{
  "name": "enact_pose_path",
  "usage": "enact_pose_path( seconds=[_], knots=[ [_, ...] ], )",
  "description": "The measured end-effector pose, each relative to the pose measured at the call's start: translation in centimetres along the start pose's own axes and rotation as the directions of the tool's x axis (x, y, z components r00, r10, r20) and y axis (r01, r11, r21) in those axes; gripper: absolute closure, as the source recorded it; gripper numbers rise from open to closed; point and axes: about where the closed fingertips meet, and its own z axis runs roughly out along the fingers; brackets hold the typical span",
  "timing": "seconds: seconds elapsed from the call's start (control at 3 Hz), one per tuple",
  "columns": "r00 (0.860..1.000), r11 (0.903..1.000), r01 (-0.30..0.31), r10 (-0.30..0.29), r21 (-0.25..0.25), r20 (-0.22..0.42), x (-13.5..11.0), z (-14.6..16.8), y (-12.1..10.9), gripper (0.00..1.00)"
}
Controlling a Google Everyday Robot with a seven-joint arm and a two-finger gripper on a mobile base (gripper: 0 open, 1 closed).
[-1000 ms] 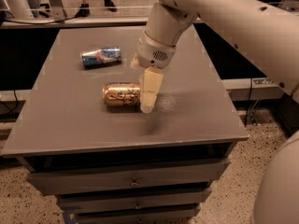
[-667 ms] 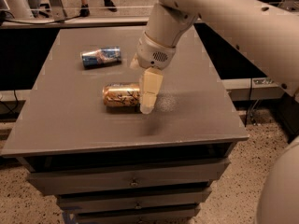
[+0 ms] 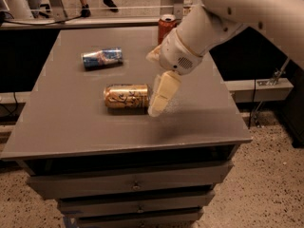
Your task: Knock orange can over
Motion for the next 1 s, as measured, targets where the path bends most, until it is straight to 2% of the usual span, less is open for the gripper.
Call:
enact_pose_path(
  seconds=[0.33,0.67,1.0],
  knots=[
    [0.992,0.9874,-0.034,0.013,0.155,0.129,1.1,-5.0,-0.2,0.0],
    [0.968,0.9643,-0.084,0.019,0.251,0.249,3.2,-8.5,0.3,0.0],
    [0.961,0.9575,-0.101,0.024,0.27,0.275,3.6,-9.8,0.8,0.0]
  ],
)
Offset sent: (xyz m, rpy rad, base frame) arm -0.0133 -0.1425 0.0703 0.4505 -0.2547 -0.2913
